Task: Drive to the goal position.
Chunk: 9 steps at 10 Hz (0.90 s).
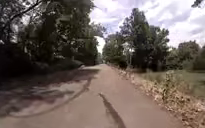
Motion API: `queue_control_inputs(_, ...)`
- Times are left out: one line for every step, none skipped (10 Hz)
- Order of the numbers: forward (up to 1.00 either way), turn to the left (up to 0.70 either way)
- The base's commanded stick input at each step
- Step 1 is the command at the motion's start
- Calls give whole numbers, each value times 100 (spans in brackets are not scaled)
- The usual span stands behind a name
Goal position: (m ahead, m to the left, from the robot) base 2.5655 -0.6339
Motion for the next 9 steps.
queue_control_inputs(70,0)
queue_control_inputs(70,0)
queue_control_inputs(70,0)
queue_control_inputs(70,0)
queue_control_inputs(70,0)
queue_control_inputs(70,0)
queue_control_inputs(70,0)
queue_control_inputs(70,0)
queue_control_inputs(70,0)
